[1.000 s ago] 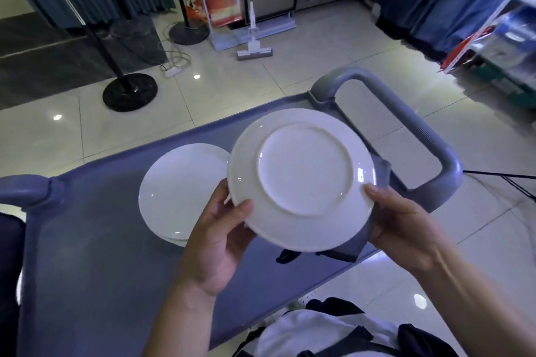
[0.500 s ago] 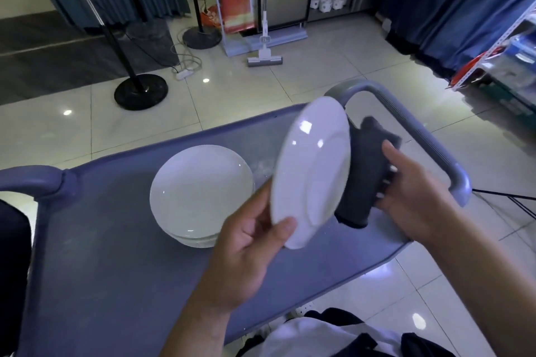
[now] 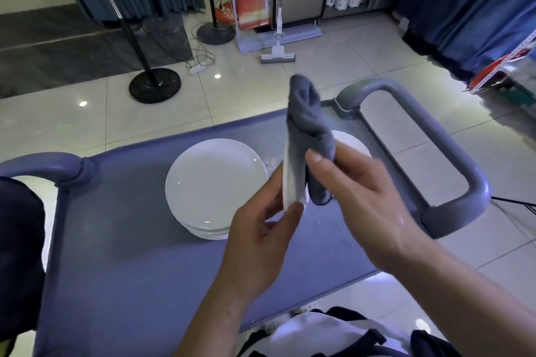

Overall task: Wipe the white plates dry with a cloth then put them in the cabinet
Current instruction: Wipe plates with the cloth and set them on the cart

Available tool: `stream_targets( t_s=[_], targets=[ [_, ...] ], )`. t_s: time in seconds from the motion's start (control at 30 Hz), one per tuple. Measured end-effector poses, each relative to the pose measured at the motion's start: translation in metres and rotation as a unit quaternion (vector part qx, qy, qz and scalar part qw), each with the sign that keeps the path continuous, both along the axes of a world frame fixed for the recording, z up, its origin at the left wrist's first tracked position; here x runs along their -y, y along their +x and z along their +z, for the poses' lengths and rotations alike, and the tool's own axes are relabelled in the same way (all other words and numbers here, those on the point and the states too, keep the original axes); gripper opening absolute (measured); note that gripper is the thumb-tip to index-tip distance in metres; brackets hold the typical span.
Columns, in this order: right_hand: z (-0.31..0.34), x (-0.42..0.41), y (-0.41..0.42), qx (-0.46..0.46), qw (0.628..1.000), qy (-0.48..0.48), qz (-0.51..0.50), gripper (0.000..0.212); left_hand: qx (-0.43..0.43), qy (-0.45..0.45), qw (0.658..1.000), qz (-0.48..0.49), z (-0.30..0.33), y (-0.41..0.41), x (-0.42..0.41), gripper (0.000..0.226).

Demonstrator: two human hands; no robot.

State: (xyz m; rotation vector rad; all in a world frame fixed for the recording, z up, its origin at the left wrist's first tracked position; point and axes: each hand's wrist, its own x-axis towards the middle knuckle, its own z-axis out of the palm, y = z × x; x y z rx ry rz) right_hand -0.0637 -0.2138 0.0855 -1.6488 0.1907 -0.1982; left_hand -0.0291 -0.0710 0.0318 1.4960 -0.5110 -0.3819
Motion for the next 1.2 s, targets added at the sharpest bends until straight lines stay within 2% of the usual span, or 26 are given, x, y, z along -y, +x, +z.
stream_targets(
  t_s=[0.07,0.23,0.33,0.4,0.47,0.53,0.63,0.8,0.93,1.0,1.07,1.13,1.17,1.2],
  targets=[
    [-0.006,-0.008,-0.007,0.019,0.998,-0.013,0.054,0.017,-0.033,-0.038,0.999,0.014,0.001,0.002,-0.002,0.041],
    [-0.013,-0.01,-0.012,0.018,0.991,-0.085,0.101,0.03,-0.122,-0.132,0.984,0.003,0.001,0.002,-0.003,0.052],
    [-0.014,0.003,-0.017,0.019,0.983,-0.13,0.13,0.039,-0.22,-0.218,0.951,-0.011,-0.001,0.003,-0.007,0.064],
    [-0.016,0.012,-0.022,0.023,0.972,-0.182,0.149,0.041,-0.275,-0.273,0.922,-0.009,0.0,0.005,-0.008,0.051],
    [-0.02,0.022,-0.027,0.031,0.955,-0.248,0.157,0.044,-0.301,-0.27,0.914,0.02,0.001,0.009,-0.006,0.042],
    [-0.024,0.032,-0.031,0.061,0.924,-0.333,0.177,0.044,-0.331,-0.259,0.907,0.038,0.004,0.012,-0.001,0.051],
    [-0.026,0.044,-0.033,0.095,0.872,-0.432,0.209,0.046,-0.306,-0.266,0.914,0.003,0.009,0.014,0.006,0.051],
    [-0.023,0.059,-0.036,0.126,0.85,-0.463,0.218,0.045,-0.285,-0.252,0.925,-0.018,0.016,0.019,0.011,0.047],
    [-0.037,0.077,-0.051,0.121,0.819,-0.517,0.22,0.047,-0.275,-0.23,0.933,0.003,0.018,0.02,0.015,0.041],
    [-0.049,0.084,-0.059,0.108,0.833,-0.506,0.193,0.044,-0.26,-0.208,0.943,0.018,0.018,0.022,0.015,0.034],
    [-0.062,0.085,-0.07,0.087,0.879,-0.442,0.157,0.041,-0.256,-0.204,0.944,0.03,0.017,0.024,0.012,0.035],
    [-0.069,0.074,-0.078,0.049,0.961,-0.269,0.052,0.035,-0.251,-0.205,0.945,0.047,0.017,0.027,0.008,0.036],
    [-0.069,0.068,-0.078,0.019,0.988,-0.15,-0.026,0.032,-0.243,-0.203,0.947,0.057,0.017,0.028,0.005,0.036],
    [-0.069,0.064,-0.074,-0.017,0.993,-0.028,-0.111,0.029,-0.234,-0.199,0.949,0.065,0.016,0.029,0.002,0.037]
  ],
)
